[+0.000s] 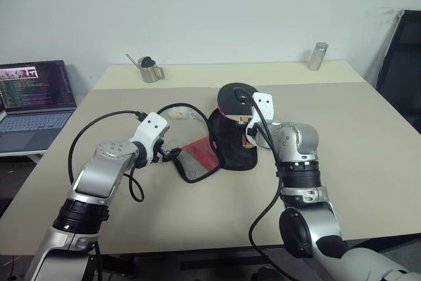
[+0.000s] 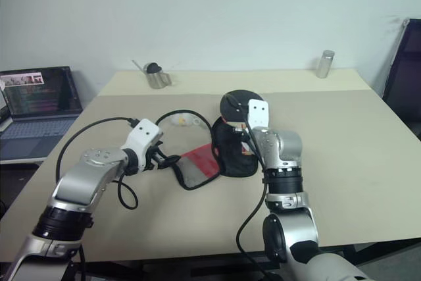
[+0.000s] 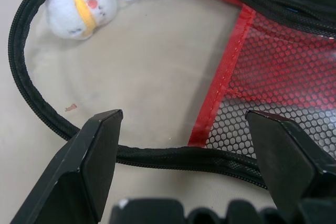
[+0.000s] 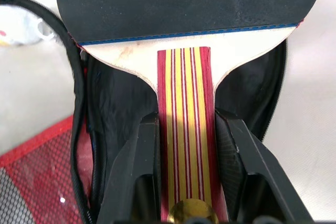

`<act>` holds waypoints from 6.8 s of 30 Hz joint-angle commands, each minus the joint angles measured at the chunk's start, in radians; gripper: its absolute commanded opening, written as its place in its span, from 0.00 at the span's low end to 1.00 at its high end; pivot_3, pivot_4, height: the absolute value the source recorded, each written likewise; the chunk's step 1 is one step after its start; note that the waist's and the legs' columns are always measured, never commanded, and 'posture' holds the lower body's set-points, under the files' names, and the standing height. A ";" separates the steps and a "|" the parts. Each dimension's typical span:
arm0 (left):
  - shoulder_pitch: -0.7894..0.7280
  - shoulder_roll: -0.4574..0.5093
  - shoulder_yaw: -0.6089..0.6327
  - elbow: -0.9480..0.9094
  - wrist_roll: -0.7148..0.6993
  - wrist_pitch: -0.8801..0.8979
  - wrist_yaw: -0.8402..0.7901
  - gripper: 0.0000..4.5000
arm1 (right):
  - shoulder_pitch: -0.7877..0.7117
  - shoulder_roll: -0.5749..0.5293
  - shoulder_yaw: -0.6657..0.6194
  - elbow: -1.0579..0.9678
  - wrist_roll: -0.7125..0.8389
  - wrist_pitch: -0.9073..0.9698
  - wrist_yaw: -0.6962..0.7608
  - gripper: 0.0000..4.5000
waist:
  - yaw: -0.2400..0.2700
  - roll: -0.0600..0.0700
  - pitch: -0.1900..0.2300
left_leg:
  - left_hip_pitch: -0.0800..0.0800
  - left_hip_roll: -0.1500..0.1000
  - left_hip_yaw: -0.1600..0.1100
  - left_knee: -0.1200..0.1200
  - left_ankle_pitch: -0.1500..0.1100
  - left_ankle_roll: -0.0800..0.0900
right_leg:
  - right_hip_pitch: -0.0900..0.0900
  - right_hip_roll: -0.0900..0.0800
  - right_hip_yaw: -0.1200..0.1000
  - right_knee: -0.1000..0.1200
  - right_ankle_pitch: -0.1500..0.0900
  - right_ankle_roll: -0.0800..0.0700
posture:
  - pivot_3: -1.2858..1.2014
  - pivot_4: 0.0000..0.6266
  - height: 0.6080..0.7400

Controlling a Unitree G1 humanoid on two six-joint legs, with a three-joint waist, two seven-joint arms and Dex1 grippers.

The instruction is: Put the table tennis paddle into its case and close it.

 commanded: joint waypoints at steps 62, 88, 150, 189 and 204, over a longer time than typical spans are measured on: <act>-0.083 0.019 0.048 0.072 -0.034 -0.059 -0.069 0.91 | 0.074 -0.043 0.068 -0.091 0.151 0.070 -0.010 0.99 | 0.008 0.000 0.000 | 0.000 0.000 -0.001 0.000 0.000 0.000 | 0.001 0.000 -0.001 0.000 0.000 0.000 | 0.52 0.24 1.00; -0.125 0.033 0.006 0.474 0.100 -0.213 -0.058 1.00 | 0.231 -0.749 0.349 -0.341 0.232 -0.485 1.212 1.00 | 0.030 -0.001 0.000 | 0.000 0.000 -0.001 0.001 0.000 0.001 | 0.002 0.000 -0.003 -0.002 0.000 0.000 | 0.52 0.24 1.00; -0.372 -0.513 -0.083 0.545 0.134 -0.415 0.181 0.00 | 0.352 -0.963 0.121 -0.436 0.244 -0.485 1.184 1.00 | 0.063 -0.004 0.001 | 0.001 0.000 0.001 0.003 0.000 0.000 | 0.005 -0.001 -0.003 -0.003 0.001 0.001 | 0.52 0.24 1.00; 0.109 0.145 0.129 -0.155 -0.335 -0.087 -0.427 0.99 | 0.235 -0.111 -0.531 -0.179 0.324 0.326 0.311 1.00 | 0.031 -0.001 -0.001 | 0.002 0.001 0.001 0.001 0.000 0.000 | 0.003 0.000 0.000 -0.001 0.001 0.000 | 0.52 0.24 1.00; 0.149 0.162 0.138 -0.198 -0.325 -0.083 -0.384 0.99 | 0.279 0.000 -0.392 -0.057 0.349 0.150 0.340 1.00 | -0.003 0.000 -0.001 | 0.021 0.005 0.002 -0.003 -0.003 0.005 | 0.019 0.004 0.001 -0.001 0.003 -0.002 | 0.52 0.24 1.00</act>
